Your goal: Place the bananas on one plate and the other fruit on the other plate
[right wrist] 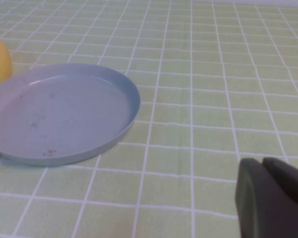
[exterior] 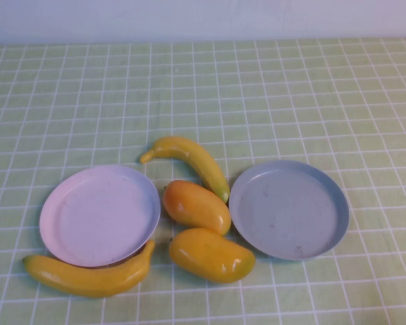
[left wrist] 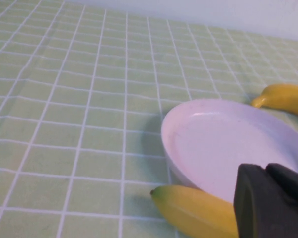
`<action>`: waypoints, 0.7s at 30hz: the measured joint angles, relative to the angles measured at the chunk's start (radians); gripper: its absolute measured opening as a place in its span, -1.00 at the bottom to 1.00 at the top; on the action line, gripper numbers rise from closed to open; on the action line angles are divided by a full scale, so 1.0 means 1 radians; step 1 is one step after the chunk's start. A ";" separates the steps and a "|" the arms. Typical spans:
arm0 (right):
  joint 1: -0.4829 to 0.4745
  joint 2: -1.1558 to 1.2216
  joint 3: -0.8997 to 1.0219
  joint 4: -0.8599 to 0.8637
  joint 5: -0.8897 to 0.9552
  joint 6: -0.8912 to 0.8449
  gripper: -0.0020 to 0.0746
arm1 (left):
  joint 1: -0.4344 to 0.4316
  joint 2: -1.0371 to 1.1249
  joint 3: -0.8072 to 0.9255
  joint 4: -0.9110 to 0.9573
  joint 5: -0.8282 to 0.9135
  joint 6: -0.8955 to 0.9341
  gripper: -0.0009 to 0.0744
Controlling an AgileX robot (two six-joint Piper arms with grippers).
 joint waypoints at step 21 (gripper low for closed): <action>0.000 0.000 0.000 0.000 0.000 0.000 -0.99 | 0.000 0.120 -0.117 -0.304 0.006 -0.119 -0.98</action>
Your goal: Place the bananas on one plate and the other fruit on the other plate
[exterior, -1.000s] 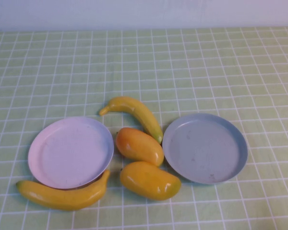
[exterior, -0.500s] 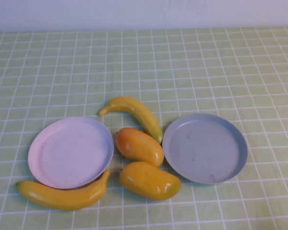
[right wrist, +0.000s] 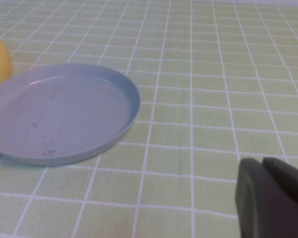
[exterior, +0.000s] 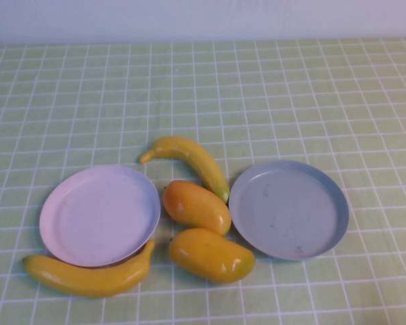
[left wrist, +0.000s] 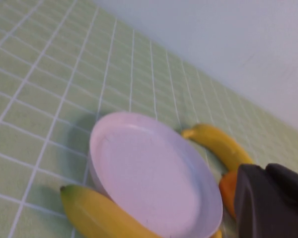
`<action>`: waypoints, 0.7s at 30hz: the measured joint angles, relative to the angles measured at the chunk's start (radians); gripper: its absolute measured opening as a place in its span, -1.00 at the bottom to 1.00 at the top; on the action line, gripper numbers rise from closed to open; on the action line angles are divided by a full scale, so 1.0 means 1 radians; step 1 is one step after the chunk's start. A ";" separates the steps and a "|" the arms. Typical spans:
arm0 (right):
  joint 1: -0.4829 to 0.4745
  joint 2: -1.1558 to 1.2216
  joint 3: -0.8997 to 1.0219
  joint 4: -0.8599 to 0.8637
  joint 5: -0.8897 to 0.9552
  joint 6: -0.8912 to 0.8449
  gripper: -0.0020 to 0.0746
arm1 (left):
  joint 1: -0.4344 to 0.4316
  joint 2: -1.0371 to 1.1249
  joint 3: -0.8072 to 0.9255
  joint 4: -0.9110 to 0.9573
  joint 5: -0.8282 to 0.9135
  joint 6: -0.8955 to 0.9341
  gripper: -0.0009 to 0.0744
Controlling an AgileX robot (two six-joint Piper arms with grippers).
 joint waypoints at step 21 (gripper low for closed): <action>0.000 0.000 0.000 0.000 0.000 0.000 -0.99 | -0.015 0.885 -0.777 -0.219 0.755 1.061 -0.98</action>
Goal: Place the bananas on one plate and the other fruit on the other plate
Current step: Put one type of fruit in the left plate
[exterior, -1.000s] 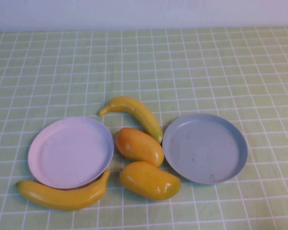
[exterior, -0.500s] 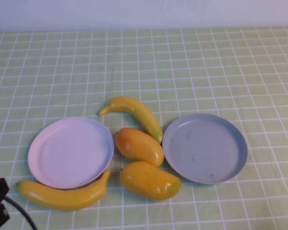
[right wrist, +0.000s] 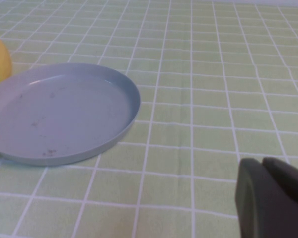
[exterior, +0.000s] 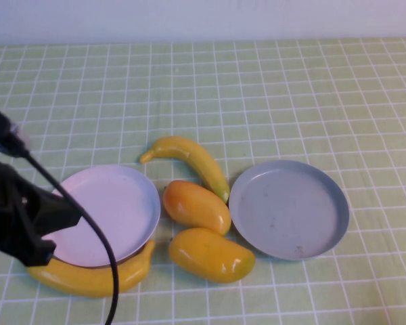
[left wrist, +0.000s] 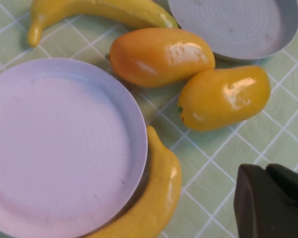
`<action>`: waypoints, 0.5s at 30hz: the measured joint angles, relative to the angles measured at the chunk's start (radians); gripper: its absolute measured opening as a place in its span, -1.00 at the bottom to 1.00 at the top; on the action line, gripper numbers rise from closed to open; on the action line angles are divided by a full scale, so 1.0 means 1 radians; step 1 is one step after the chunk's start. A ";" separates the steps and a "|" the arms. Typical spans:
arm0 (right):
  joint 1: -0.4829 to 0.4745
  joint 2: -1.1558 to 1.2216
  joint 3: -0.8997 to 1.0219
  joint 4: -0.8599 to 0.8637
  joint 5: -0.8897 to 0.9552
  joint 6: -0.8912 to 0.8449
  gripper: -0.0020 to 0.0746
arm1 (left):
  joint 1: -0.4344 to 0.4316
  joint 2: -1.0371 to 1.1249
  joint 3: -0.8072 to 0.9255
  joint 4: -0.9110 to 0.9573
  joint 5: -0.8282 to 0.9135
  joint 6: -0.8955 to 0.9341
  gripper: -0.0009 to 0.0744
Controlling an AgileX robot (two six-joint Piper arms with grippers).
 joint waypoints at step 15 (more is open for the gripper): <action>0.000 0.000 0.000 0.000 0.000 0.000 -0.99 | -0.504 0.464 -0.286 0.287 -0.004 0.168 -0.98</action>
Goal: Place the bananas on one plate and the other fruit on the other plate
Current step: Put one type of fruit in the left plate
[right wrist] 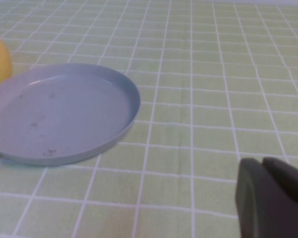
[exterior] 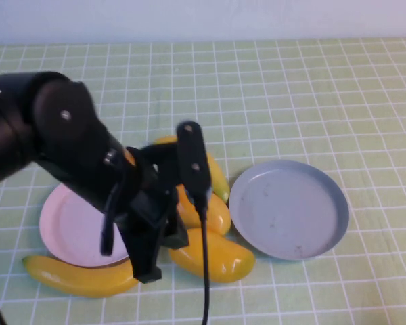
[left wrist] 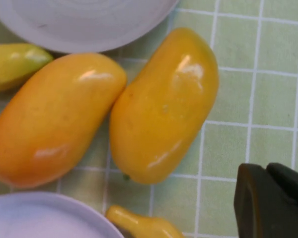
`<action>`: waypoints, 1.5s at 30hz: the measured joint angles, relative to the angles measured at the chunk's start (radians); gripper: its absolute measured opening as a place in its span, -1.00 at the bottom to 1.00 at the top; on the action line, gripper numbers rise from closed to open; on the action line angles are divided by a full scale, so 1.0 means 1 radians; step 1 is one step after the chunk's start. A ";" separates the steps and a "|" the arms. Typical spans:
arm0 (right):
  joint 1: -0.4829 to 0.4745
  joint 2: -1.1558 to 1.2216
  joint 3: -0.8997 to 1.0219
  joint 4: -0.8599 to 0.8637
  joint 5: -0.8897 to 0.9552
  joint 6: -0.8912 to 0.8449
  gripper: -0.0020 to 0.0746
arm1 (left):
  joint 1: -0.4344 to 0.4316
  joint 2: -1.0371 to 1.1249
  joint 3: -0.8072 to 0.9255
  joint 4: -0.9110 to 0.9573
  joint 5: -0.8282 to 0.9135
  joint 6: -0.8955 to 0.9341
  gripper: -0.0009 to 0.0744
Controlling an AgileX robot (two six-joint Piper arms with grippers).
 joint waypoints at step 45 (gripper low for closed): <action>0.000 0.000 0.000 0.000 0.000 0.000 -0.99 | -0.109 0.352 -0.067 0.038 -0.176 0.362 0.79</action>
